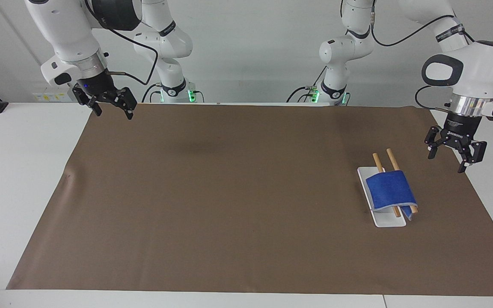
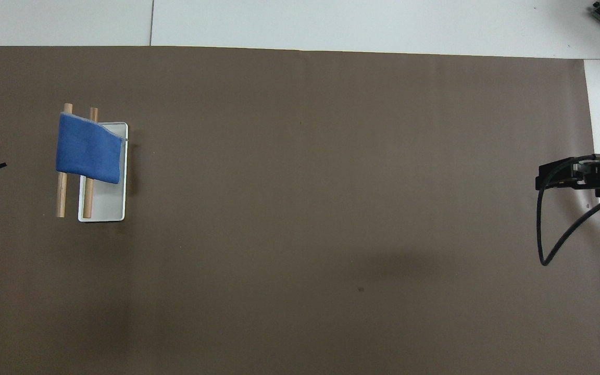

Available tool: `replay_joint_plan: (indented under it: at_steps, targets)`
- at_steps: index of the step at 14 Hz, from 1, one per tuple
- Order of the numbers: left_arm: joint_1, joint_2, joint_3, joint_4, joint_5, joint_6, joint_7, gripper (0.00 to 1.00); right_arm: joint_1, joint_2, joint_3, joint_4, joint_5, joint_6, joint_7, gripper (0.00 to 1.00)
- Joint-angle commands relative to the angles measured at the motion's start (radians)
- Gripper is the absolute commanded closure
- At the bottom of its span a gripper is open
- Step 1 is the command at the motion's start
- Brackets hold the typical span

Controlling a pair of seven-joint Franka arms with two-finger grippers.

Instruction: Right arm passes towel to left arm to hang

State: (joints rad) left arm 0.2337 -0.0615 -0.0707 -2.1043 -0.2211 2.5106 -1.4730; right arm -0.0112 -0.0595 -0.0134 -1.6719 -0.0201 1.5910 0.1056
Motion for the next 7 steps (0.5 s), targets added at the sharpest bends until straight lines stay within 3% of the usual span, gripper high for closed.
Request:
replay_joint_plan:
  at_steps: [1,7]
  targets:
    - [-0.098,-0.001,0.006,0.049,0.078,-0.071,-0.01,0.0,-0.015,-0.022,0.007,-0.025,0.002,0.012,-0.021,0.0]
    - [-0.287,-0.001,0.006,0.093,0.144,-0.147,0.081,0.0,-0.015,-0.022,0.007,-0.025,0.002,0.012,-0.021,0.0]
